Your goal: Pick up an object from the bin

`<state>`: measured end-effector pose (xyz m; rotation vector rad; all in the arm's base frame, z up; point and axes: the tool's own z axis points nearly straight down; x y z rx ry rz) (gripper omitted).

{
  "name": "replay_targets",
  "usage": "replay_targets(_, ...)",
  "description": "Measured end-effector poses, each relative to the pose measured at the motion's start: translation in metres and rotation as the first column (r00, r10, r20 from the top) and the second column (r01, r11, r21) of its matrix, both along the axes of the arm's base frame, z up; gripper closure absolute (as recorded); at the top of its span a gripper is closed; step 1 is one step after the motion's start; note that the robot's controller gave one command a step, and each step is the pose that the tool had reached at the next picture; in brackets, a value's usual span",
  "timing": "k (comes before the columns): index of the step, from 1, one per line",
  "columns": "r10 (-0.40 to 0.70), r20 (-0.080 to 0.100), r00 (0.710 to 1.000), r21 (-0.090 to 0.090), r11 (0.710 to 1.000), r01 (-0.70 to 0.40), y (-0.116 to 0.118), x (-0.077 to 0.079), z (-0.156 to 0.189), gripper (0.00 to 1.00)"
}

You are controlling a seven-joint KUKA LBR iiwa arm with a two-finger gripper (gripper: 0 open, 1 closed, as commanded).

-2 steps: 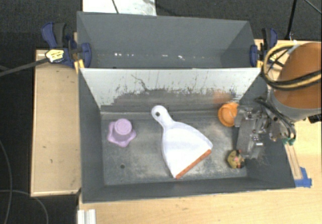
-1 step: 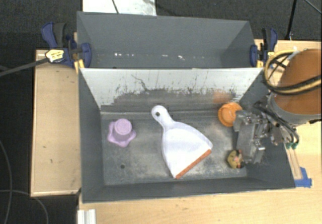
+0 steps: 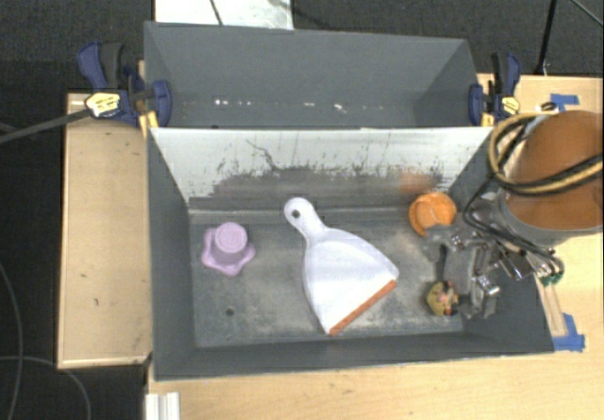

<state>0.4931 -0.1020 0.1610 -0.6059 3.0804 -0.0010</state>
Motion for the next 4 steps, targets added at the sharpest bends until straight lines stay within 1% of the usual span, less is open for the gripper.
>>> replay_targets(1, 0.306, 0.0, 0.952, 0.001, 0.952, -0.306, 0.016, 0.008, -0.064, 1.0)
replay_targets(2, 0.307, 0.0, 0.952, 0.0, 0.952, -0.307, 0.016, 0.008, -0.064, 1.0)
replay_targets(3, 0.276, 0.001, 0.961, 0.001, 0.961, -0.276, 0.0, 0.007, -0.062, 1.0)
replay_targets(4, 0.153, 0.0, 0.988, 0.001, 0.988, -0.153, -0.003, 0.014, -0.043, 1.0)
